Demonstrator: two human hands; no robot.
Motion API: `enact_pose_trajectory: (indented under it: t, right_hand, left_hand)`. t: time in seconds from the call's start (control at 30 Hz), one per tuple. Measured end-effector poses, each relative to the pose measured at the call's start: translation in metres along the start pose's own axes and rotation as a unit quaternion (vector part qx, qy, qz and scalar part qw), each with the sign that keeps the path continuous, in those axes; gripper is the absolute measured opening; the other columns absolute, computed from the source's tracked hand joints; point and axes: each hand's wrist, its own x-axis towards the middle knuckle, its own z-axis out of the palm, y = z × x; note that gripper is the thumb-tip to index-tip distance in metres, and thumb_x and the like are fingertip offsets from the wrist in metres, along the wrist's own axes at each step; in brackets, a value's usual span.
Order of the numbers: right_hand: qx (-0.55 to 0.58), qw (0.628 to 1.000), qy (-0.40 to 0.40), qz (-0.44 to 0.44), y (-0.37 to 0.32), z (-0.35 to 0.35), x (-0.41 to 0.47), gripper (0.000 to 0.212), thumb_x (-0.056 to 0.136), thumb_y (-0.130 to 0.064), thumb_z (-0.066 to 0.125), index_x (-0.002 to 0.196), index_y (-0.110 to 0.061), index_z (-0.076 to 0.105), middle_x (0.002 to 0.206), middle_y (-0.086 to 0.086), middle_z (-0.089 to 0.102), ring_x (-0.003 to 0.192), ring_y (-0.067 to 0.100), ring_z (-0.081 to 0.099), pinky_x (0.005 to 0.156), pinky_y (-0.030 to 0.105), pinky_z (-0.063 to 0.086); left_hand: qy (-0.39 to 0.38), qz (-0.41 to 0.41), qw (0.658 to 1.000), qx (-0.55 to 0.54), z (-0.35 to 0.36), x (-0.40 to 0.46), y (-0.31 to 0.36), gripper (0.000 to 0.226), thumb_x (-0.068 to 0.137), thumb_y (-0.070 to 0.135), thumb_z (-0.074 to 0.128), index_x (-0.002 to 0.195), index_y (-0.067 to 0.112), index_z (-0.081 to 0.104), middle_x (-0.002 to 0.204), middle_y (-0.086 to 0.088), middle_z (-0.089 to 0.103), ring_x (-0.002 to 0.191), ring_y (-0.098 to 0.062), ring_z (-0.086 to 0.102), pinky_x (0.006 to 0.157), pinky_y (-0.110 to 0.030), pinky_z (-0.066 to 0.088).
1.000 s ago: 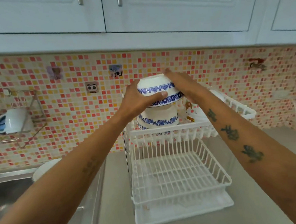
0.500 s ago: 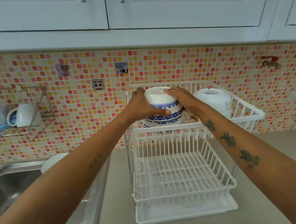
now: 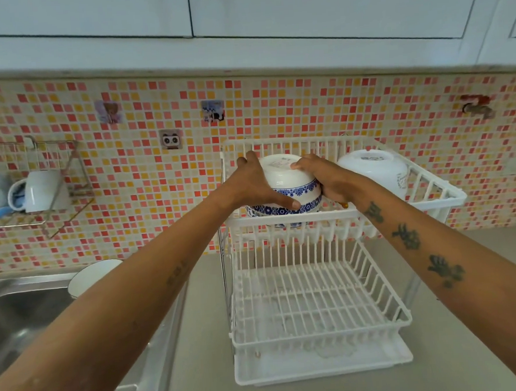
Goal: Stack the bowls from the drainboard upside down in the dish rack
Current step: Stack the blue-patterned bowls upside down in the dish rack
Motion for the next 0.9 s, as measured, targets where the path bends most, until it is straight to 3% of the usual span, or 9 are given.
enact_pose_trajectory:
  t: [0.27, 0.33, 0.4, 0.47, 0.53, 0.63, 0.7, 0.8, 0.9]
  right_hand:
    - [-0.026, 1.0, 0.003, -0.002, -0.001, 0.002, -0.003, 0.014, 0.098, -0.022, 0.043, 0.087, -0.023, 0.052, 0.098, 0.008, 0.064, 0.081, 0.02, 0.06, 0.073, 0.033, 0.048]
    - [-0.067, 0.997, 0.019, -0.009, 0.001, 0.001, 0.0, 0.015, 0.094, -0.03, 0.048, 0.102, -0.02, 0.055, 0.118, 0.009, 0.062, 0.095, 0.022, 0.061, 0.082, 0.036, 0.049]
    - [-0.123, 0.99, 0.063, -0.037, 0.003, -0.001, 0.005, 0.044, 0.091, -0.037, 0.052, 0.131, -0.02, 0.047, 0.143, 0.006, 0.047, 0.122, 0.024, 0.052, 0.098, 0.037, 0.045]
    - [-0.142, 0.977, 0.121, -0.104, 0.0, 0.002, 0.003, 0.05, 0.093, -0.037, 0.052, 0.14, -0.022, 0.043, 0.15, 0.004, 0.038, 0.134, 0.022, 0.041, 0.101, 0.032, 0.035]
    - [-0.154, 0.957, 0.17, -0.178, -0.007, 0.009, 0.001, 0.044, 0.094, -0.033, 0.052, 0.135, -0.019, 0.048, 0.147, 0.005, 0.04, 0.133, 0.02, 0.04, 0.098, 0.028, 0.03]
    - [-0.141, 0.934, 0.202, -0.257, -0.031, 0.038, -0.003, 0.036, 0.091, -0.03, 0.056, 0.124, -0.015, 0.057, 0.137, 0.006, 0.047, 0.127, 0.018, 0.046, 0.101, 0.03, 0.036]
    - [-0.119, 0.932, 0.179, -0.293, -0.052, 0.069, -0.004, 0.034, 0.088, -0.031, 0.056, 0.119, -0.017, 0.061, 0.132, 0.003, 0.05, 0.123, 0.017, 0.049, 0.104, 0.036, 0.04]
    - [-0.122, 0.929, 0.119, -0.33, -0.083, 0.127, -0.003, 0.028, 0.089, -0.027, 0.057, 0.115, -0.02, 0.063, 0.128, -0.001, 0.05, 0.115, 0.007, 0.047, 0.101, 0.026, 0.036]
    - [-0.164, 0.924, 0.036, -0.343, -0.102, 0.193, 0.005, 0.026, 0.09, -0.026, 0.058, 0.116, -0.023, 0.062, 0.13, -0.002, 0.046, 0.115, 0.006, 0.043, 0.096, 0.016, 0.034]
  left_hand:
    - [-0.008, 0.01, 1.0, 0.028, 0.0, -0.004, 0.001, 0.131, 0.053, 0.054, 0.087, 0.147, 0.002, 0.013, 0.148, -0.012, 0.019, 0.138, -0.027, 0.032, 0.108, -0.036, 0.041]
    - [-0.005, 0.025, 0.999, 0.031, 0.0, -0.008, 0.0, 0.137, 0.053, 0.055, 0.087, 0.15, 0.003, 0.005, 0.156, -0.012, 0.003, 0.147, -0.029, 0.016, 0.117, -0.04, 0.03]
    - [0.008, 0.039, 0.999, -0.004, -0.004, -0.013, -0.001, 0.139, 0.056, 0.053, 0.086, 0.152, 0.006, -0.002, 0.16, -0.009, -0.01, 0.151, -0.028, 0.001, 0.122, -0.041, 0.02]
    - [0.043, 0.051, 0.995, -0.075, -0.014, -0.019, -0.004, 0.131, 0.061, 0.048, 0.085, 0.153, 0.008, 0.0, 0.159, -0.006, -0.005, 0.15, -0.026, 0.007, 0.12, -0.038, 0.021]
    - [0.083, 0.058, 0.984, -0.148, -0.027, -0.025, -0.012, 0.117, 0.069, 0.047, 0.081, 0.152, 0.012, 0.005, 0.158, -0.003, 0.005, 0.147, -0.023, 0.016, 0.116, -0.034, 0.024]
    - [0.135, 0.052, 0.973, -0.182, -0.048, -0.035, -0.037, 0.089, 0.084, 0.048, 0.066, 0.15, 0.013, 0.018, 0.155, -0.004, 0.015, 0.144, -0.022, 0.024, 0.112, -0.032, 0.029]
    - [0.152, 0.017, 0.967, -0.205, -0.061, -0.04, -0.061, 0.071, 0.091, 0.049, 0.056, 0.146, 0.012, 0.03, 0.152, -0.006, 0.023, 0.138, -0.023, 0.035, 0.106, -0.029, 0.037]
    - [0.19, -0.021, 0.954, -0.233, -0.08, -0.051, -0.103, 0.053, 0.094, 0.051, 0.049, 0.13, 0.012, 0.049, 0.141, -0.008, 0.041, 0.123, -0.02, 0.048, 0.087, -0.021, 0.043]
    - [0.208, -0.04, 0.953, -0.217, -0.104, -0.071, -0.151, 0.049, 0.096, 0.049, 0.046, 0.122, 0.008, 0.053, 0.129, -0.01, 0.053, 0.112, -0.021, 0.055, 0.084, -0.027, 0.048]
